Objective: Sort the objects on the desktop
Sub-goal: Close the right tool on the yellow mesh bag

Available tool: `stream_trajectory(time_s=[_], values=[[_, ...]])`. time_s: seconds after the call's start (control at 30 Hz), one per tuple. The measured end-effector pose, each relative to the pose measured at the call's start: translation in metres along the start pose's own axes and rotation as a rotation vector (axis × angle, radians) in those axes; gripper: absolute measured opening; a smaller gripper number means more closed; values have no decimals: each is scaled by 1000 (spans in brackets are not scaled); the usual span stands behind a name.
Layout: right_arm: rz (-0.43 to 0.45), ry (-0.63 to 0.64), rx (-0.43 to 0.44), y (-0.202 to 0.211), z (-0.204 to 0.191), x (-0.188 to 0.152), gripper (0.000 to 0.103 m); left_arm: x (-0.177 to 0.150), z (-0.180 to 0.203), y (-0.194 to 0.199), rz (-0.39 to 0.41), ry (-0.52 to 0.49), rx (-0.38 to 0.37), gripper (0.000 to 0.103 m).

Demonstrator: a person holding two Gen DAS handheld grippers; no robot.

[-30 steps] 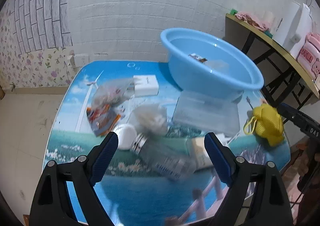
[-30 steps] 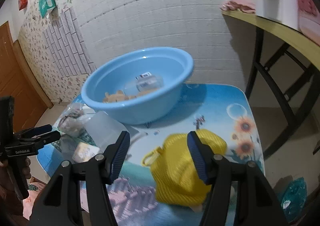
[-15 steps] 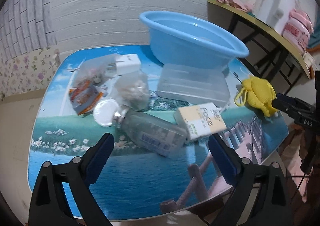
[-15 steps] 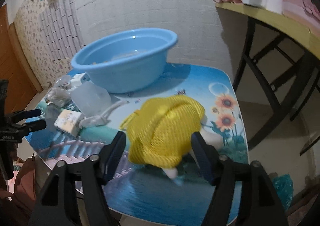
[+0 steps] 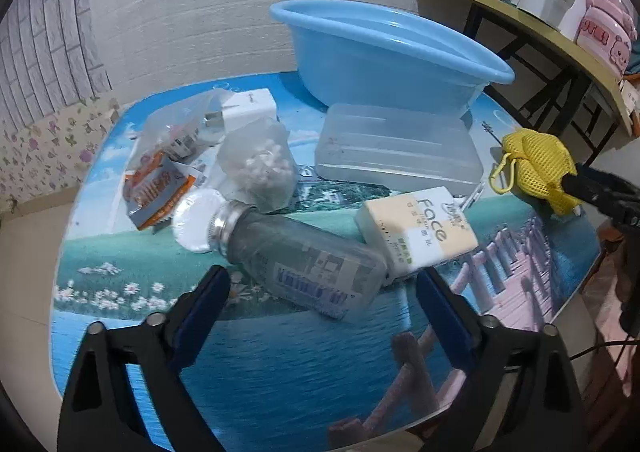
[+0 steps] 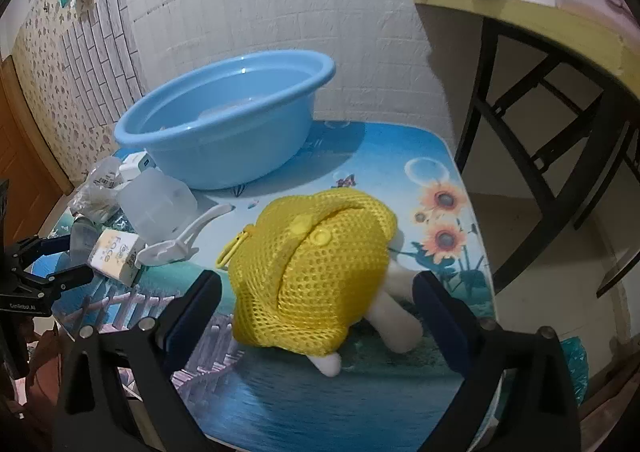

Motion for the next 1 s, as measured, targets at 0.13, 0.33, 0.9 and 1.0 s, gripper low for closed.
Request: stream_trajectory(time_s=[0.13, 0.33, 0.9, 1.0], values=[[-31, -22, -2, -8, 3, -2, 98, 2, 1, -2, -10, -28, 23, 49], [-14, -35, 10, -6, 5, 0, 78, 2, 4, -1, -19, -22, 6, 36], [1, -54, 68, 14, -5, -9, 59, -13, 0, 15, -3, -11, -2, 14], [0, -53, 66, 16, -5, -11, 59, -15, -5, 15, -9, 7, 12, 14]])
Point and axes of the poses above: each gripper's, at about its wrist camera, not at the fingertips, and y roughly against the way its jaws point, z to its right, x to its top, the point moved 8 cm from there along -y, roughly the way its jaws point, and after that the axes turned 10 degrees about x, right-handed, at the moved point
